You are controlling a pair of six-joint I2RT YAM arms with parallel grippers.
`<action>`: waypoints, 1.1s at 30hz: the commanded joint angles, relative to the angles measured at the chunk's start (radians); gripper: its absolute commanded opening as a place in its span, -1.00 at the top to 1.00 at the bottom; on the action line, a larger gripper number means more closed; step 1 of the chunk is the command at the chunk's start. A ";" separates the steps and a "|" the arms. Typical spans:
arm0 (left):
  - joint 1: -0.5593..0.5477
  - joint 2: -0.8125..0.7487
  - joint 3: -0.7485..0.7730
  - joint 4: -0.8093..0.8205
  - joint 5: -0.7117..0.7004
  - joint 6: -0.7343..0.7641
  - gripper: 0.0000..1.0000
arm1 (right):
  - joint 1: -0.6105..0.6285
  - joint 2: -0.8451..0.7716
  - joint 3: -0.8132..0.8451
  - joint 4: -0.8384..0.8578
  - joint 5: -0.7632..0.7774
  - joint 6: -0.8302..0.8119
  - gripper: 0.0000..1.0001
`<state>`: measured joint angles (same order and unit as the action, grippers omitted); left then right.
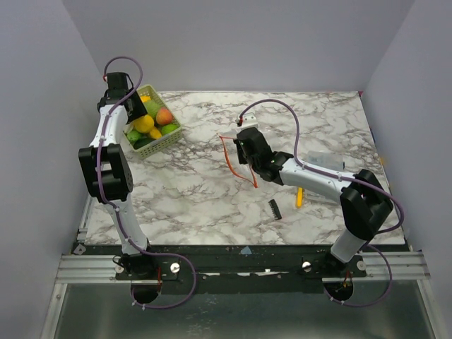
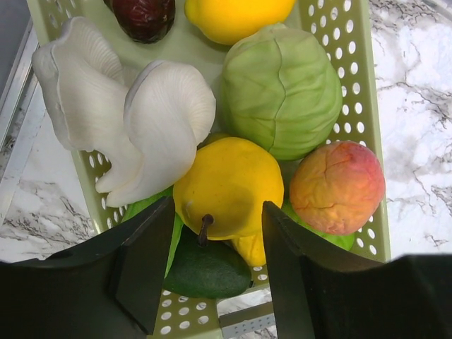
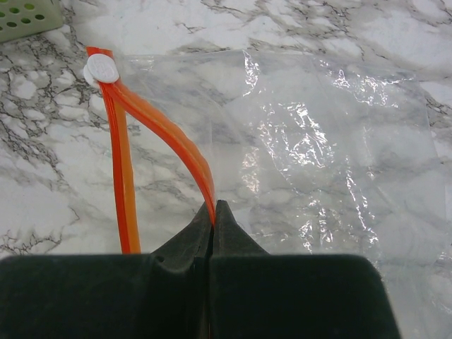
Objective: Place the food in the zip-top bag and seal the zipper
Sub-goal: Pick up the fake fruit from the bin, then place the fake fruit in the zipper food storage bag.
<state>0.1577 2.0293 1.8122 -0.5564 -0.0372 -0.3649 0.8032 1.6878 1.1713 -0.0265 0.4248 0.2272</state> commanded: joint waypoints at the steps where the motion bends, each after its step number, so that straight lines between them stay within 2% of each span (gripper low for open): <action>1: 0.005 0.015 0.003 -0.014 0.018 0.003 -0.05 | -0.001 0.009 -0.007 0.018 -0.016 -0.003 0.99; 12: 0.006 0.007 0.039 -0.057 0.033 0.030 0.72 | -0.001 -0.002 -0.010 0.017 -0.028 0.001 0.99; 16: 0.006 -0.053 0.016 -0.076 0.036 0.029 0.79 | -0.001 -0.007 -0.010 0.017 -0.026 0.002 0.99; 20: 0.002 -0.184 -0.059 -0.098 0.049 0.008 0.84 | -0.001 -0.015 -0.012 0.018 -0.034 0.007 0.99; 26: -0.040 -0.472 -0.310 -0.040 0.244 -0.055 0.85 | -0.001 -0.010 -0.009 0.017 -0.061 0.020 0.99; 29: -0.128 -0.603 -0.433 0.020 0.342 -0.079 0.84 | -0.001 -0.008 -0.006 0.017 -0.084 0.029 0.99; 33: -0.296 -0.756 -0.577 0.128 0.376 -0.117 0.84 | -0.001 -0.012 0.003 0.010 -0.116 0.049 0.99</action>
<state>0.0090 1.3846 1.3624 -0.5556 0.2115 -0.4267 0.8032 1.6878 1.1713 -0.0242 0.3607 0.2470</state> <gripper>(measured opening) 0.213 0.008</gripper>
